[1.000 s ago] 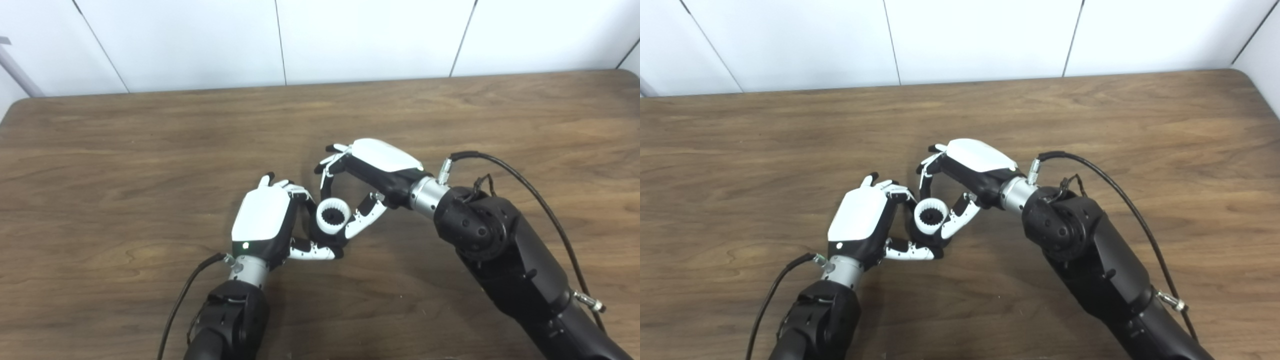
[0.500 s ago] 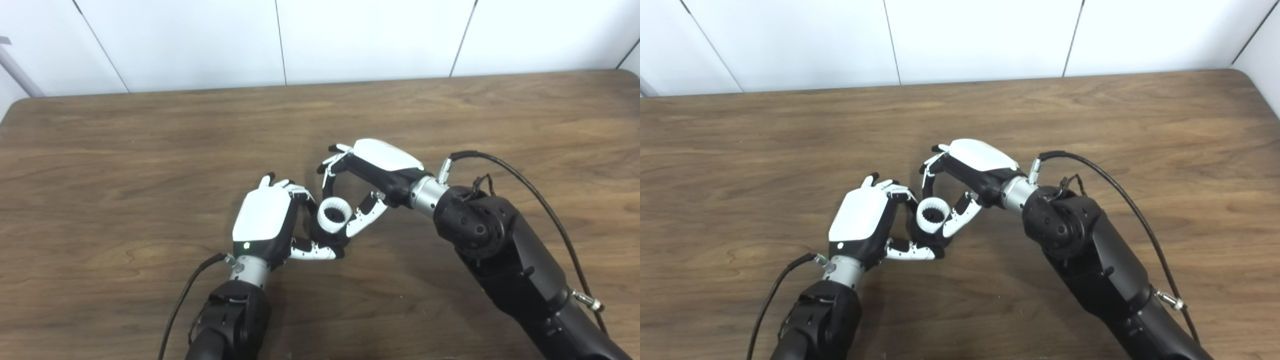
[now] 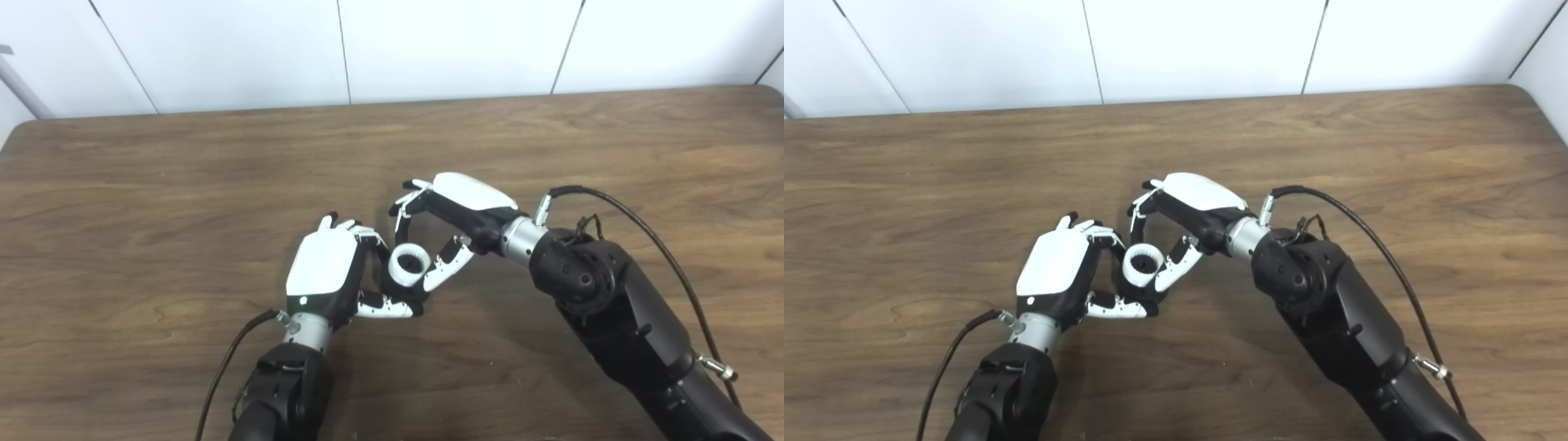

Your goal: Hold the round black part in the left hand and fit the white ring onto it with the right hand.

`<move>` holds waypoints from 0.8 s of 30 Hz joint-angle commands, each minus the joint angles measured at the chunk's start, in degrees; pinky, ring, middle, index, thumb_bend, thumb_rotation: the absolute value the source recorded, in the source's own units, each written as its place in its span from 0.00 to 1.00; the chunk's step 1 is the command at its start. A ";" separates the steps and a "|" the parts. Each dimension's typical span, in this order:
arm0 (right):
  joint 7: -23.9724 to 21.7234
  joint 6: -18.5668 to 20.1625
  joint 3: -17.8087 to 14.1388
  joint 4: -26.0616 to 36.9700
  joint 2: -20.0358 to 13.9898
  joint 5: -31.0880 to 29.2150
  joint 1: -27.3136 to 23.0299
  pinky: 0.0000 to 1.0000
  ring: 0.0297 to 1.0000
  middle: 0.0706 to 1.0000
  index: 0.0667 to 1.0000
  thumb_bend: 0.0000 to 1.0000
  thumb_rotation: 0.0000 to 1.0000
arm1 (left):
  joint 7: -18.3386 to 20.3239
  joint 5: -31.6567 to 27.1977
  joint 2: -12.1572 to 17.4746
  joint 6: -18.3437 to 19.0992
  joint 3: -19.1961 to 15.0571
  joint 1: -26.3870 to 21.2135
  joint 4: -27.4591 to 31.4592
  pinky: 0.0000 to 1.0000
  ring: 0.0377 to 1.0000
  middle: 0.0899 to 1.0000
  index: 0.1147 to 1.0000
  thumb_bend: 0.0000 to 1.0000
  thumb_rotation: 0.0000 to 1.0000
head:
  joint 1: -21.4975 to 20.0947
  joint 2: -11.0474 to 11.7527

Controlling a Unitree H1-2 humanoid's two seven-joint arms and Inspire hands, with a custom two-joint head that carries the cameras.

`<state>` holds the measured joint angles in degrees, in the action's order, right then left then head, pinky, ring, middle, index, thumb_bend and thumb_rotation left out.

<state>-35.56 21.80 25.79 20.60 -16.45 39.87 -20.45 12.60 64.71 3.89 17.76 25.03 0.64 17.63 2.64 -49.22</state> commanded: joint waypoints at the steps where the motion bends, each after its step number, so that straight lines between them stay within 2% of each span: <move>1: 1.61 -1.49 -0.65 0.87 0.41 0.12 -1.34 0.91 0.97 0.81 0.45 0.52 0.14 | 2.56 -0.23 -0.31 0.30 0.78 0.12 -0.58 1.00 0.87 0.73 0.41 0.52 0.05 | 0.05 0.00; 15: 1.05 -0.98 -0.65 1.66 0.47 -0.23 -1.25 0.90 0.97 0.81 0.45 0.52 0.14 | 2.53 0.04 -0.55 0.33 0.90 -0.06 -0.62 1.00 0.87 0.73 0.41 0.52 0.05 | -0.02 -0.33; 24: 1.12 -2.17 -0.26 1.27 -0.15 0.41 -1.81 0.90 0.96 0.82 0.46 0.52 0.16 | 2.55 -0.16 -0.44 0.21 0.83 -0.21 -0.76 1.00 0.87 0.72 0.41 0.52 0.05 | -0.03 -0.32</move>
<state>-35.50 21.51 25.88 20.61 -16.46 39.85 -20.45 12.60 64.83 3.75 17.79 25.05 0.55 17.60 2.55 -49.48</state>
